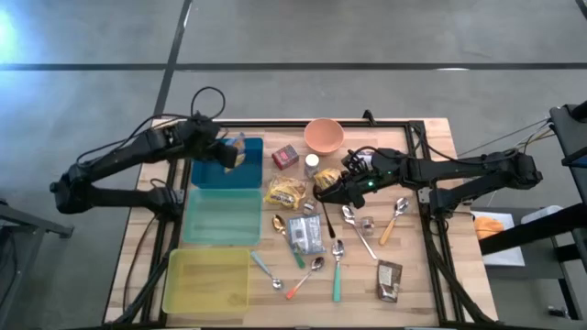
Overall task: Pick & Place Food Item
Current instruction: Put the right blue noodles packet into the blue bin
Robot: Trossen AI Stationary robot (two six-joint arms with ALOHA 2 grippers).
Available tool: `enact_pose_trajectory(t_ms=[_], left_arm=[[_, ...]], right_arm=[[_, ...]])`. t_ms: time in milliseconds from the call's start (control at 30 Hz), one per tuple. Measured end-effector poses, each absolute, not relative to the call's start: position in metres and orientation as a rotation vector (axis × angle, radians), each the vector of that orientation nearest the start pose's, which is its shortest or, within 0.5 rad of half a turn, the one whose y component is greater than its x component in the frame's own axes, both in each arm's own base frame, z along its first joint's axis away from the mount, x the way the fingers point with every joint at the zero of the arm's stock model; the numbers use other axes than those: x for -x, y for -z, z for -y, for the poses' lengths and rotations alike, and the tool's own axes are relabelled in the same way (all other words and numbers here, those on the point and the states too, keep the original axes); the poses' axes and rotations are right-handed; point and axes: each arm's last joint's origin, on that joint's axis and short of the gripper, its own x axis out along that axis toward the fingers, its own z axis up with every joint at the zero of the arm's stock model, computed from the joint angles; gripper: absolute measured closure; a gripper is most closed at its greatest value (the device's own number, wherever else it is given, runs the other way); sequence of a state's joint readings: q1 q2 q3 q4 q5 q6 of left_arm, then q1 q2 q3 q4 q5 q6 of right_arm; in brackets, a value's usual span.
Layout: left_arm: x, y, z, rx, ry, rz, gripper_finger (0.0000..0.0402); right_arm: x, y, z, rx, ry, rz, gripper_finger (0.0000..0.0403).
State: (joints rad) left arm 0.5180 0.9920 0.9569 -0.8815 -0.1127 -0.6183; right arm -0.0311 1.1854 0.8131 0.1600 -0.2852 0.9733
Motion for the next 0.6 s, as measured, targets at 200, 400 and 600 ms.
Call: enact_pose_trajectory(t_ms=[200,400,600], left_arm=[[-0.138,-0.293,-0.102,0.798,-0.989,-0.792,0.0401],[-0.129,-0.288,-0.103,0.831,-1.036,-0.876,0.0401],[-0.124,-0.272,-0.105,0.847,-1.092,-0.928,0.0401]], right_arm=[[-0.264,-0.295,0.000,-0.992,-0.132,-0.317,0.0132],[-0.264,-0.295,0.000,-0.989,-0.133,-0.317,0.0132],[-0.264,-0.295,0.000,-0.986,-0.135,-0.317,0.0132]])
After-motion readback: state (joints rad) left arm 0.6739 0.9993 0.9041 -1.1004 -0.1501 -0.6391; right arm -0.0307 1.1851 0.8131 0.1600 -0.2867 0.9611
